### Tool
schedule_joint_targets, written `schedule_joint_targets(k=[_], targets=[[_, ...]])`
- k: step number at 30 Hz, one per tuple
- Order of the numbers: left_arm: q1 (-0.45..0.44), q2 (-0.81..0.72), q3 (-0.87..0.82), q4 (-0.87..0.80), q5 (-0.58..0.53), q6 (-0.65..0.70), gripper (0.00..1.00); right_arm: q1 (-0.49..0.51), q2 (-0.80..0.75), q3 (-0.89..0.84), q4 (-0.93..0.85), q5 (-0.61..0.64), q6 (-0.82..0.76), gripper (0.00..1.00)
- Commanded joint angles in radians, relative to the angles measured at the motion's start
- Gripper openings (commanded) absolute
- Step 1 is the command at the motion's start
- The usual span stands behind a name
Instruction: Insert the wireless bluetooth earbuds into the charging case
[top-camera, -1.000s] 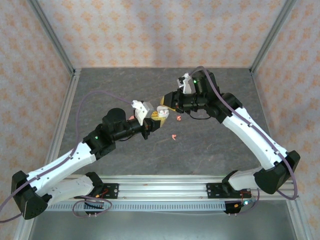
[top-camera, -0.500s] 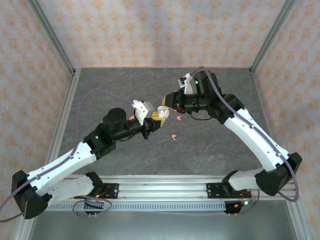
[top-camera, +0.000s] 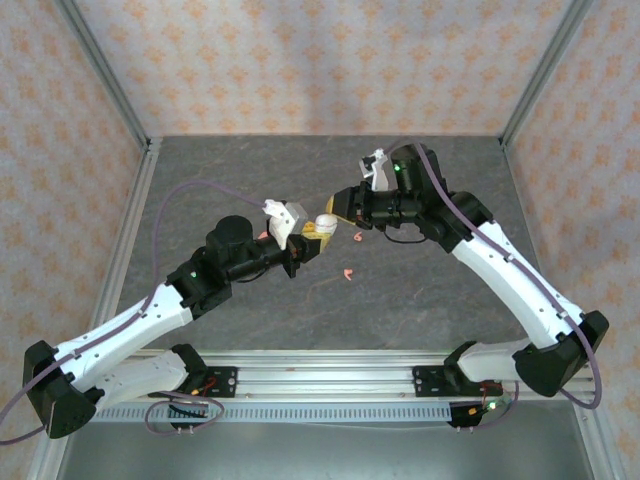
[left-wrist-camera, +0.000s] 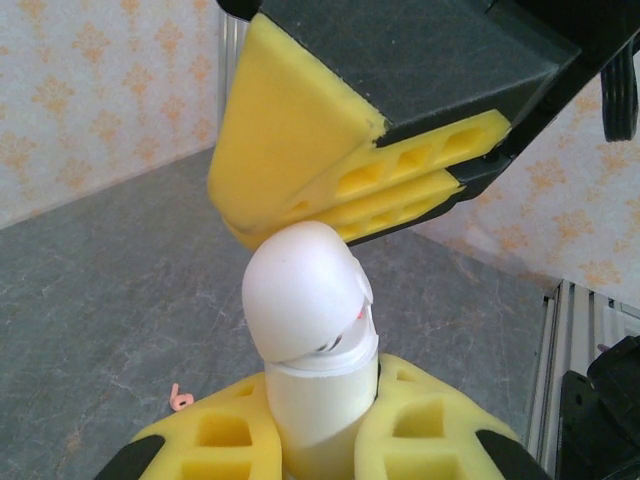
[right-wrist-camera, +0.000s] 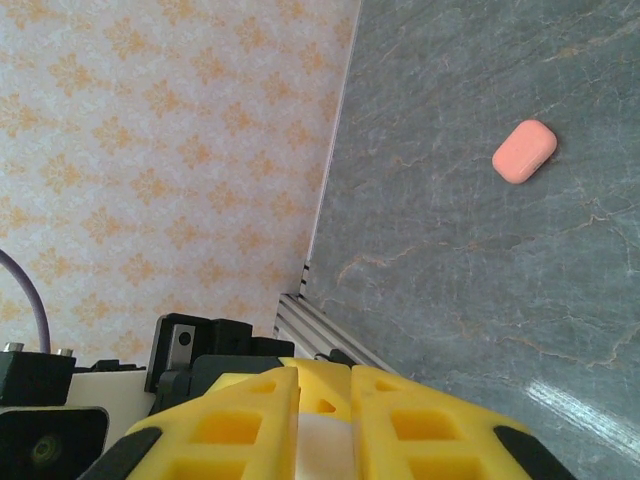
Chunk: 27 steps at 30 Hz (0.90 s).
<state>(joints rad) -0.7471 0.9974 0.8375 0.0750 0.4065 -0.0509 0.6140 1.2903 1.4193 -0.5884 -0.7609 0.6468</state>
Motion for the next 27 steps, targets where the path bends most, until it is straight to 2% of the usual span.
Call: schedule_joint_targets(k=[1,27], targets=[[-0.003,-0.011,0.026,0.028,-0.021,-0.004,0.0,0.004,-0.026,-0.033,0.026,-0.034,0.026,0.21],[-0.002,0.054,0.116,0.044,-0.011,-0.106,0.0,0.034,-0.075,-0.127,-0.012,0.044,-0.002,0.18]])
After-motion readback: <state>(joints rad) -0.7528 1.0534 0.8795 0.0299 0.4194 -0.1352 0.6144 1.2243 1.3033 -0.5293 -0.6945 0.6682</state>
